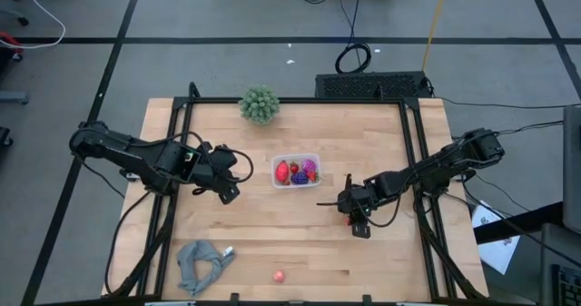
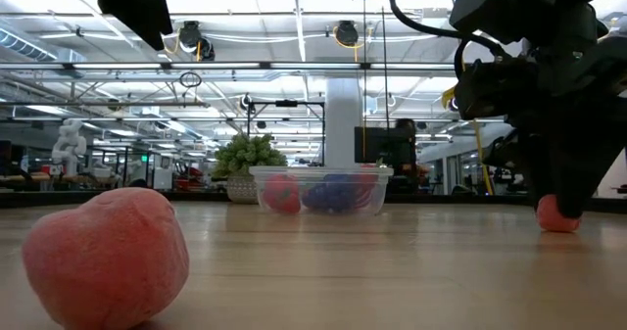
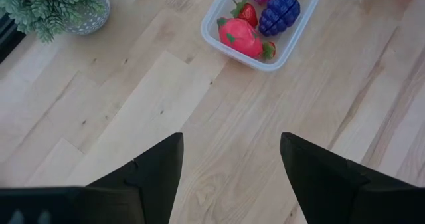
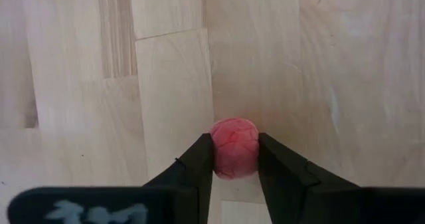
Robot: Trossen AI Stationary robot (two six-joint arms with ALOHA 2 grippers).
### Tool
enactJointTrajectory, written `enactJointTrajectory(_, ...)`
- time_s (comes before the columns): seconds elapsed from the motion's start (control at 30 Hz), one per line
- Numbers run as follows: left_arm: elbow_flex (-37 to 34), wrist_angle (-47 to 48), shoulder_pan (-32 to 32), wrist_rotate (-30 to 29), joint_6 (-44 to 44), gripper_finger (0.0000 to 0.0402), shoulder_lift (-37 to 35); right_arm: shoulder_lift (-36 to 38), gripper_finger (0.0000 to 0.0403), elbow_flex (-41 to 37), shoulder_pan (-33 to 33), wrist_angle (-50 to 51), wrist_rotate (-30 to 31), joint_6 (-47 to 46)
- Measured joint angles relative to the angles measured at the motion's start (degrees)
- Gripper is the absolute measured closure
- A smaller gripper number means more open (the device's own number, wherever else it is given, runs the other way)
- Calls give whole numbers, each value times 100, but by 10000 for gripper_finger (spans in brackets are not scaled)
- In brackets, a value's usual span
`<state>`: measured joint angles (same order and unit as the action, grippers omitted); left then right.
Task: Pick and placing Produce into tupperware
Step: Put the top peach into the bin
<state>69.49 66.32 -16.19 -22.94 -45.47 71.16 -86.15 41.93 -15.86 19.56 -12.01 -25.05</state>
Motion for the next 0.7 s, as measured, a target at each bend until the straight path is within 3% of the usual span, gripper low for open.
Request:
enactJointTrajectory(0.27,0,1,0,0,0,144,0,20,317,191,4,405,2,97)
enactJointTrajectory(0.7,0,40,1,-2,76,144,0,-243,317,2822,411,2268,742,1562)
